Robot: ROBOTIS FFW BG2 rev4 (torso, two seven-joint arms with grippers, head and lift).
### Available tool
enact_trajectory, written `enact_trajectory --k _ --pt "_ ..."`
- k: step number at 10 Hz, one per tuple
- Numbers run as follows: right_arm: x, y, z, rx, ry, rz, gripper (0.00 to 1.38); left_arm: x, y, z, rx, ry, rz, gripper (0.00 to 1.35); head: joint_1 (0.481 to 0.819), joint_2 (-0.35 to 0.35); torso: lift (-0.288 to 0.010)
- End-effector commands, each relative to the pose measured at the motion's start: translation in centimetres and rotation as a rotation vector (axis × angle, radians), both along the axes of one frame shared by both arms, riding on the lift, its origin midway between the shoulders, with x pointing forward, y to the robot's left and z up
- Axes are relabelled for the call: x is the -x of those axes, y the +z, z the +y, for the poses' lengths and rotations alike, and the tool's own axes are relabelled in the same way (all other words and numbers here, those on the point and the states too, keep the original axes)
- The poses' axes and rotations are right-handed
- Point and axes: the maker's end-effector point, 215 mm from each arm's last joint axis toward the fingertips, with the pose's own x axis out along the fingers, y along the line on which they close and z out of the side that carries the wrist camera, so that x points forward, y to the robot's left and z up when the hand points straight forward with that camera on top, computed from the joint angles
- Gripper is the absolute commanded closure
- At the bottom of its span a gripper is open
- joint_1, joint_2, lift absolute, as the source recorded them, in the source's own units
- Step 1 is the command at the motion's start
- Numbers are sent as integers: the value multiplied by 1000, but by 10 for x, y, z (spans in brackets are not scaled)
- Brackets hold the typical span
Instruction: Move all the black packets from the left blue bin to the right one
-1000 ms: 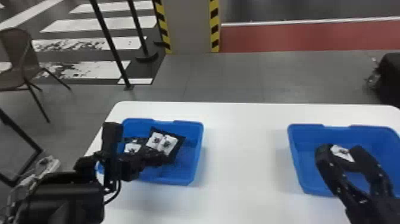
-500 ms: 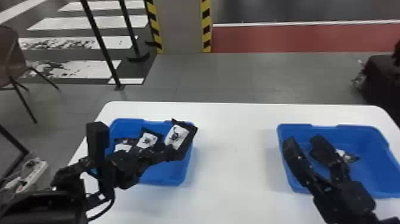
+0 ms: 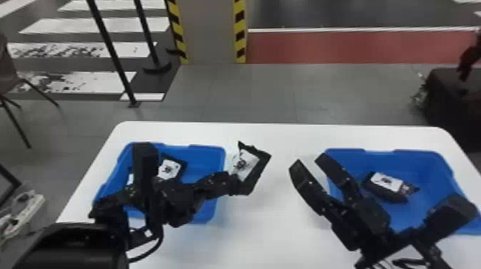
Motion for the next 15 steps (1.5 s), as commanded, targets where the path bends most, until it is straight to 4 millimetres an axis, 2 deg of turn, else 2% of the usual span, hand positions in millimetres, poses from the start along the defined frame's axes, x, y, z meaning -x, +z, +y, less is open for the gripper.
enact_trajectory --k 1,2,4,5,8,10,12,15 --pt "-4 -1 13 -6 38 7 263 -7 6 -19 17 -41 -8 1207 695 75 -110" --pt "-7 0 19 -8 52 3 263 -7 13 -31 36 -65 -18 1207 695 72 -110" --pt "-17 -11 21 5 53 16 268 -6 25 -57 62 -119 -30 1207 695 51 -110" --pt "-24 -9 22 19 53 4 268 -6 26 -64 70 -133 -27 1207 695 43 -110" --pt "-40 -26 23 46 50 24 277 2 30 -82 92 -176 -27 1207 695 16 -110" --pt "-42 -46 15 67 11 72 277 3 34 -89 97 -196 -32 1207 695 -3 -110" --pt "-44 -70 -3 100 -30 120 277 5 31 -87 96 -194 -23 1207 695 -21 -110" --pt "-47 -71 -17 105 -49 125 277 7 27 -86 97 -191 -11 1207 695 -46 -110"
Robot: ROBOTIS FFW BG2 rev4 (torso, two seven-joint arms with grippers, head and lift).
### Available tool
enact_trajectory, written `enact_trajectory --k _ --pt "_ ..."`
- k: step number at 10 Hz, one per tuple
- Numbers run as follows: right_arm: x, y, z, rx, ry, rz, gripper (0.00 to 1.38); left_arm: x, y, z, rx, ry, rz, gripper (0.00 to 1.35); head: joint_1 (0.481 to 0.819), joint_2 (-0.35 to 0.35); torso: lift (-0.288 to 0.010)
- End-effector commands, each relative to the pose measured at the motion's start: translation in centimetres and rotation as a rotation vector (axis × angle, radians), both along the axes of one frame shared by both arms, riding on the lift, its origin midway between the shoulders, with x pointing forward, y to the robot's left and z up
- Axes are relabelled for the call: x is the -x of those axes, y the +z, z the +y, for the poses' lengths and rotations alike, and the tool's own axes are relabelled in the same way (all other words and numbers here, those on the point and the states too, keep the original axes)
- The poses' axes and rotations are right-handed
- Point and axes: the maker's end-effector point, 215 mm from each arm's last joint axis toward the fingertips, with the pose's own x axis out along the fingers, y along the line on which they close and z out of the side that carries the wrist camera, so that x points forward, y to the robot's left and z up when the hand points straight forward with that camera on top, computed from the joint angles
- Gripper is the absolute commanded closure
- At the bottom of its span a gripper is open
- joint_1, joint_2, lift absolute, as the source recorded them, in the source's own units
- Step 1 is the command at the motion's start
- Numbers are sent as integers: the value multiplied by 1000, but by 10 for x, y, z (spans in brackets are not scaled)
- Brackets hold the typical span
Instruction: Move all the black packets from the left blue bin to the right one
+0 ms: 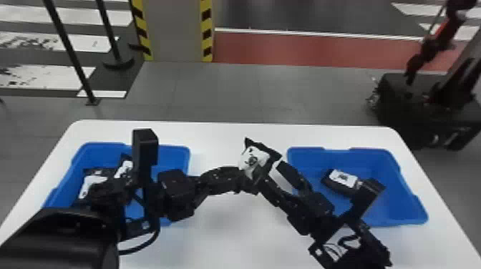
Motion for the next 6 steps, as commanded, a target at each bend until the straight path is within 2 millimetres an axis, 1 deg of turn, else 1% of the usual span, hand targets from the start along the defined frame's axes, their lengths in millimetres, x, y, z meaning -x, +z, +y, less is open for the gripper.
enact_trajectory --k 1,2,3,4,5,6 --pt "-3 6 -2 -10 -6 -10 277 1 -1 -1 -1 -3 8 1207 695 -52 -110" --pt "-6 11 0 -22 -5 -17 285 1 -3 -1 -4 -2 15 1207 695 -53 -110" --pt "-6 13 1 -30 -3 -19 429 1 -7 -1 -4 -1 22 1207 695 -55 -110" --pt "-9 10 3 -35 5 -15 904 1 -9 -2 -5 -3 27 1207 695 -53 -110" --pt "-9 12 4 -39 5 -20 1138 2 -10 -3 -4 -7 30 1208 695 -50 -110" --pt "-7 12 5 -40 9 -19 1283 1 -8 -3 -4 -6 25 1207 695 -50 -110"
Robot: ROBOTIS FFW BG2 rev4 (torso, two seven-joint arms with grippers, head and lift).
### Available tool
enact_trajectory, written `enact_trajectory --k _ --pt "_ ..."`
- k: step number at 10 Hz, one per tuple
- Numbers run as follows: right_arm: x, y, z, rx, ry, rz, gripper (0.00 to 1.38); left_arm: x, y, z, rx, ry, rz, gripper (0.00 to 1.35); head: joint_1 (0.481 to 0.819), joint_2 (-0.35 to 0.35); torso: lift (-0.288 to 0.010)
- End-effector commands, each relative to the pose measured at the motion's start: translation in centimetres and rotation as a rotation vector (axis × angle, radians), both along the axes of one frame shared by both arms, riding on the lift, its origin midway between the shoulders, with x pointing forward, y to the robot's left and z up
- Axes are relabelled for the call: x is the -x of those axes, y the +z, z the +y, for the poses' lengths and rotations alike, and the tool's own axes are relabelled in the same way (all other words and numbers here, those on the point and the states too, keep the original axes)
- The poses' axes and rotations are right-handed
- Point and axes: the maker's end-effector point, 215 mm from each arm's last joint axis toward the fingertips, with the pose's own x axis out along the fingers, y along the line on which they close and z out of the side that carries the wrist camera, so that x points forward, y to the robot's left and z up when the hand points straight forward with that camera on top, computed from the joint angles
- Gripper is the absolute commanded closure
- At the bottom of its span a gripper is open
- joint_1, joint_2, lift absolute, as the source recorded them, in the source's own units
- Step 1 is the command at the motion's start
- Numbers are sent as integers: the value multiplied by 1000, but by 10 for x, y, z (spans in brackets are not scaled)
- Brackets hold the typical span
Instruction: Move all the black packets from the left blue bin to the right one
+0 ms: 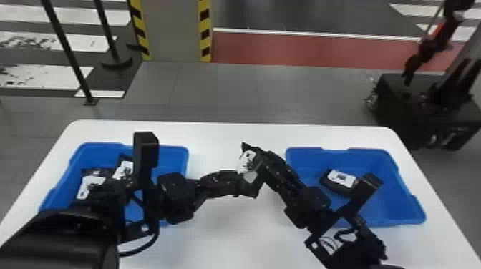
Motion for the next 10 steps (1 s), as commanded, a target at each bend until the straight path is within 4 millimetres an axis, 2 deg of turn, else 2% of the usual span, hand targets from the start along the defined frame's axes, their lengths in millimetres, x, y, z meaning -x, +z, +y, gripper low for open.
enact_trajectory --k 1,3,4,5,6,7,9,10 --pt "2 -2 4 -6 12 0 1276 -1 0 1 0 2 -4 1207 695 -50 -110" --pt "4 -1 5 -17 17 -11 1276 -2 -2 3 7 11 -1 1205 695 -42 -110" --pt "2 2 2 -29 3 -22 1276 -2 -7 5 13 25 8 1044 695 -39 -110" --pt "-1 10 -6 -52 -17 -38 1276 -2 -12 15 21 61 7 611 695 -38 -110" --pt "-7 15 -25 -43 -51 -57 1276 -4 -15 30 17 101 -7 246 695 -38 -110" --pt "-16 21 -53 -14 -99 -76 1276 -4 -17 49 15 139 -30 82 695 -39 -110" --pt "-34 25 -113 58 -209 -91 1276 -1 -10 91 13 219 -74 153 695 -57 -110" --pt "-47 12 -145 112 -262 -73 1276 4 -6 115 -7 264 -87 157 695 -71 -110"
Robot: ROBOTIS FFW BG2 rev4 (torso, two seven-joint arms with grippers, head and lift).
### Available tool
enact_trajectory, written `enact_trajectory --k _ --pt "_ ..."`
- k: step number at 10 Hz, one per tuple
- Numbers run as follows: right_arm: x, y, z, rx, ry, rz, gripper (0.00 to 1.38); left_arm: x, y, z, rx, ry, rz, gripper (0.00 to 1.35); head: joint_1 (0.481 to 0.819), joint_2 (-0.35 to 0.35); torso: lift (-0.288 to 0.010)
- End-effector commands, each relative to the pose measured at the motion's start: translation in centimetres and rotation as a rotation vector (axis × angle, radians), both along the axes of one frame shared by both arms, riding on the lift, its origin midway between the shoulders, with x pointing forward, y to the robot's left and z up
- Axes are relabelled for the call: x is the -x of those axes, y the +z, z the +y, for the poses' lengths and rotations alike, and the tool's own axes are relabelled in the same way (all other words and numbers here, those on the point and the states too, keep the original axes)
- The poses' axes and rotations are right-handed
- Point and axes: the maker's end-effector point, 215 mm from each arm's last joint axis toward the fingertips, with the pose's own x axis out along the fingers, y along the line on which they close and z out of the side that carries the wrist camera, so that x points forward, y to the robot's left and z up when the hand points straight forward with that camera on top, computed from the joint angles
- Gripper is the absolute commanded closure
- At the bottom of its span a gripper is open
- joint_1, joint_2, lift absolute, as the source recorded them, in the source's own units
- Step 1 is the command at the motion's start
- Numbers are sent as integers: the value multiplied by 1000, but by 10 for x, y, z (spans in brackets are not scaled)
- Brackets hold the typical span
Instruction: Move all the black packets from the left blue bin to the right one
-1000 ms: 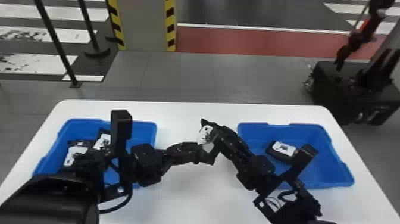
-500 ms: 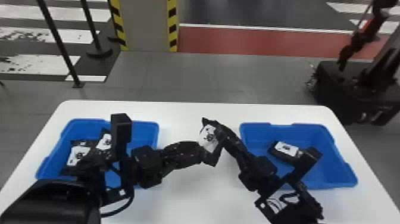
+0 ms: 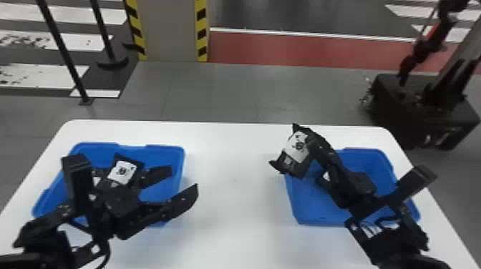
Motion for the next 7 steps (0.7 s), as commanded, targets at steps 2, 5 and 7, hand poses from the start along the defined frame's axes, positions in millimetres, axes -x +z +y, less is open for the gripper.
enact_trajectory --k 2,5,7 --pt "-19 -49 -62 83 -94 97 1276 13 2 64 -61 115 0 157 695 -81 -110" --pt "-1 -106 -96 134 -220 249 464 29 10 131 -155 236 -9 156 695 -65 -110" --pt "20 -47 -106 224 -296 78 61 26 13 164 -214 302 -26 159 695 -43 -110"
